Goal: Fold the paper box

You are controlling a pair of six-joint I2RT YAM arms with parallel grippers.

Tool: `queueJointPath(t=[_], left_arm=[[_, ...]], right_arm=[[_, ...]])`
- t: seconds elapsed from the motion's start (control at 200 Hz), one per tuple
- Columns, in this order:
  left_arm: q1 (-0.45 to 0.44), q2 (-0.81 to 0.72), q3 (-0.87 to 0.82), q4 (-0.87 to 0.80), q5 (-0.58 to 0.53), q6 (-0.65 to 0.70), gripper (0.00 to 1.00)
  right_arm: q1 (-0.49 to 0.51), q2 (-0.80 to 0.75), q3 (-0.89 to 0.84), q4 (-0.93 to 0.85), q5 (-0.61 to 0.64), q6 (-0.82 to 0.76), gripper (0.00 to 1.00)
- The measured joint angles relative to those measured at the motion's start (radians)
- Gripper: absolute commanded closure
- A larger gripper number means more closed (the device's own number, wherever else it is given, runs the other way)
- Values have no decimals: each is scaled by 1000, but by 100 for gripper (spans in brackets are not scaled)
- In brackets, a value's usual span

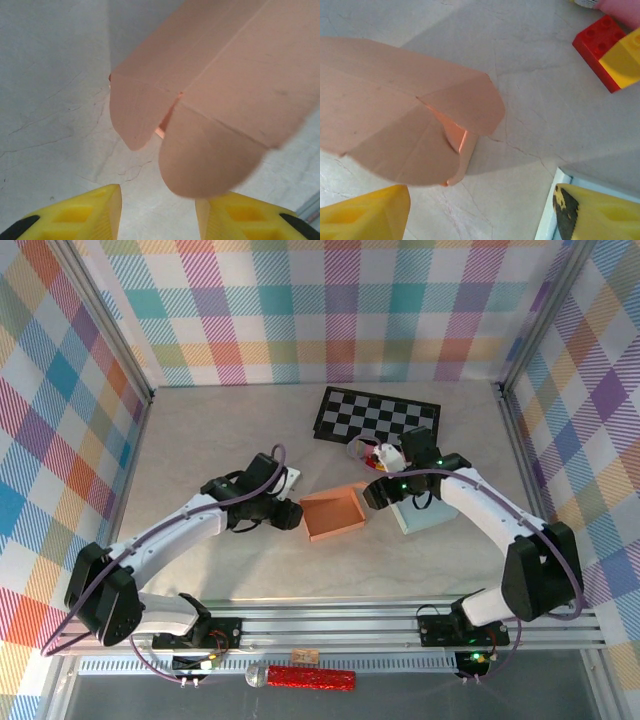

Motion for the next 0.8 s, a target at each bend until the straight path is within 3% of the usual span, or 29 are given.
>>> queueJointPath(t=[0.535, 0.8], left_arm=[[0, 131, 117, 37, -88, 0, 62], [0, 176, 145, 36, -96, -5, 71]], right_arm=[[32, 144, 140, 6, 22, -22, 41], [41, 179, 173, -10, 21, -21, 52]])
